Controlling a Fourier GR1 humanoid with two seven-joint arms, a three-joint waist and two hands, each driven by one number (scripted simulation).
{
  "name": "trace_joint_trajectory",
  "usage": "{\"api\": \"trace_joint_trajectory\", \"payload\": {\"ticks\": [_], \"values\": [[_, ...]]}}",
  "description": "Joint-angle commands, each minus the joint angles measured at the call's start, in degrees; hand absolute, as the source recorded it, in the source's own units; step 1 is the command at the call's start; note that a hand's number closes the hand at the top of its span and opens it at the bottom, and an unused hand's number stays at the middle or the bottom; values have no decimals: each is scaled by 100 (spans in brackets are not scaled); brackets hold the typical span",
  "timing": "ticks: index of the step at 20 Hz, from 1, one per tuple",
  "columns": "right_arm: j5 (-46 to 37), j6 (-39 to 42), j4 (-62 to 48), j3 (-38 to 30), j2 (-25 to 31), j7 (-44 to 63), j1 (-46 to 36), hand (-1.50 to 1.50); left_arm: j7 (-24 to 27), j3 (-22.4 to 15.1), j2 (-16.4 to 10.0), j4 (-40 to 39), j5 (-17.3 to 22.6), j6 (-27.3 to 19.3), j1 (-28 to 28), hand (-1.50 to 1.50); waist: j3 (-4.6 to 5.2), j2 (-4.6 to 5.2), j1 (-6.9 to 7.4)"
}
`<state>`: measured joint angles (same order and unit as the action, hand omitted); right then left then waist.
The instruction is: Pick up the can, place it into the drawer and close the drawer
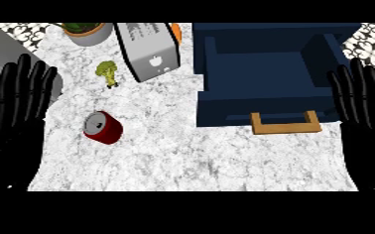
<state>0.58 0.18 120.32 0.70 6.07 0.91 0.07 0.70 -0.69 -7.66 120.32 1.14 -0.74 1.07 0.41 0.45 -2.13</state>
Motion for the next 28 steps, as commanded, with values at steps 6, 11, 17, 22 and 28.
{"api": "trace_joint_trajectory", "payload": {"ticks": [6, 11, 17, 22, 28], "values": [[168, 174, -58, 231, -91, -67, -75, -150, 312, -1042, -836, -421, 2524, 3093, 474, -150, 10, 60, -186], [61, -432, -306, -311, -225, 695, 639, -150, 82, -376, -2522, -1402, 3208, 4743, 82, -150, -14, 32, -44], [411, -127, -58, -722, 60, 679, 1097, -150, 578, 557, -3723, -3410, 4271, 6574, 856, -150, -33, -1, -54], [937, 250, -105, -1229, 313, 553, 1340, -150, 540, 725, -4445, -4319, 4779, 7595, 1113, -150, -39, -21, 21], [1115, 389, -12, -1410, 344, 496, 1418, -150, 92, 475, -4564, -5479, 5224, 7861, 1846, -150, -38, -6, -2]]}}
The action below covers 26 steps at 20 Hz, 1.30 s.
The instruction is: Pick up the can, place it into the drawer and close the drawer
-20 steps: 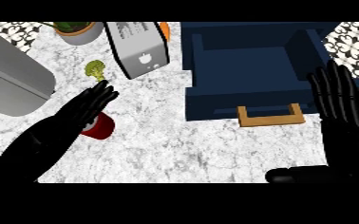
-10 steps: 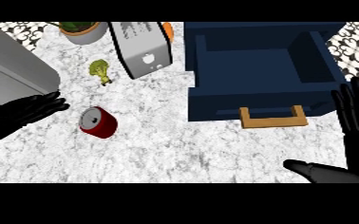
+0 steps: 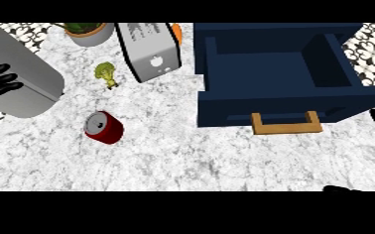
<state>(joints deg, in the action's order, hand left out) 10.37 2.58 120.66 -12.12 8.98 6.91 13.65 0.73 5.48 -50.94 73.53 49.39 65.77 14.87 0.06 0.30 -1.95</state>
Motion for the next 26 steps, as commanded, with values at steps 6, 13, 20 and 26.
{"api": "trace_joint_trajectory", "payload": {"ticks": [6, 13, 20, 26], "values": [[451, 508, 204, -342, 28, -296, 661, -150, -574, -921, -300, -1442, 1314, 1019, 828, -150, -9, -9, -62], [739, 818, 40, -729, 92, -525, 773, -150, -1397, -1724, -426, -1935, 2392, 1101, 1212, -150, -9, -13, 28], [1020, 1205, 154, -1139, 0, -578, 1131, -150, -1814, -1809, 441, -1671, 1921, 350, 1442, -150, -6, -26, 99], [1509, 1589, 31, -1767, 252, -454, 1223, -150, -1737, -1331, 1027, -1771, 1012, 360, 1414, -150, -3, -25, 120]]}}
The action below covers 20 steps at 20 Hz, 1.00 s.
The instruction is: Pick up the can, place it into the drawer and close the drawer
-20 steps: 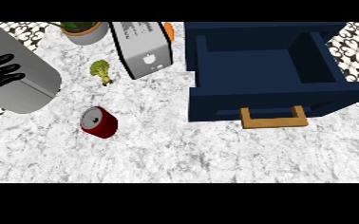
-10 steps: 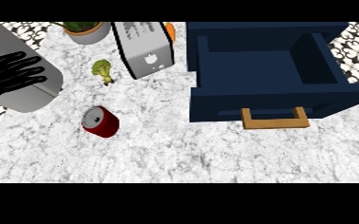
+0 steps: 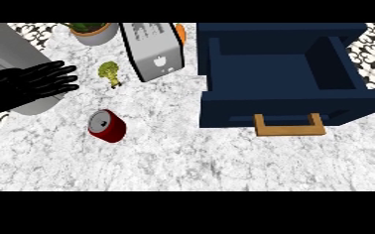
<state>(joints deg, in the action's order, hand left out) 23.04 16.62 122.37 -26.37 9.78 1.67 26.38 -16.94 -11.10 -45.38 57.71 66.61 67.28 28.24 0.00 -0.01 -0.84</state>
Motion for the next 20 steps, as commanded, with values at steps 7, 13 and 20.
{"api": "trace_joint_trajectory", "payload": {"ticks": [7, 13, 20], "values": [[150, 361, -29, -374, -67, 133, -98, -150, 199, 836, 1132, -560, -1842, 433, 121, -150, 4, 14, -6], [495, 589, 160, -641, -117, 341, 107, -150, 995, 1548, 1949, -274, -3785, 278, -394, -150, 10, 18, -10], [556, 544, 89, -814, -38, 514, -223, -150, 2153, 2050, 2214, -651, -5377, 164, -369, -150, 17, 39, -32]]}}
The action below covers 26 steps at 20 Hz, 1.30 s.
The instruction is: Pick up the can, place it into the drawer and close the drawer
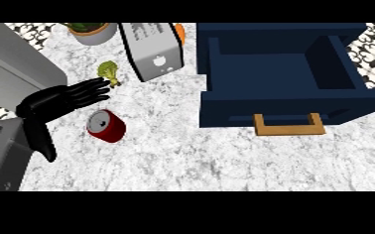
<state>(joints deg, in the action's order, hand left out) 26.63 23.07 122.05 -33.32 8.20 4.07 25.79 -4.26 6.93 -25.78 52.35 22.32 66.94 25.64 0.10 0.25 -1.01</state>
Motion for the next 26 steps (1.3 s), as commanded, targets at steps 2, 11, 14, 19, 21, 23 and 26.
{"api": "trace_joint_trajectory", "payload": {"ticks": [2, 11, 14, 19, 21, 23, 26], "values": [[249, 83, 0, -174, 55, 196, -14, -150, 1189, 330, 51, -578, -1145, 418, 115, -150, 8, 21, -57], [191, 250, -16, -186, 62, 209, -116, -150, 2527, -29, 127, -1161, -2403, -208, 160, -150, 18, 54, -127], [203, 201, 228, -224, -61, 237, -10, -150, 2796, -181, 101, -1415, -2557, -204, 147, -150, 18, 46, -147], [353, 294, 402, -250, -141, 309, 146, -150, 3165, -321, -41, -1883, -2682, -211, 184, -150, 22, 50, -174], [-59, 237, -167, -181, -43, 122, -292, -150, 3424, -513, 47, -1848, -2847, -362, 154, -150, 18, 71, -89], [-1, 306, -84, -227, -126, 81, -154, -150, 3561, -691, 246, -1944, -2997, -628, 69, -150, 19, 63, -124], [392, 222, 280, -334, 82, 510, -102, -150, 3556, -727, 205, -2236, -2961, -591, 315, -150, 18, 44, -132]]}}
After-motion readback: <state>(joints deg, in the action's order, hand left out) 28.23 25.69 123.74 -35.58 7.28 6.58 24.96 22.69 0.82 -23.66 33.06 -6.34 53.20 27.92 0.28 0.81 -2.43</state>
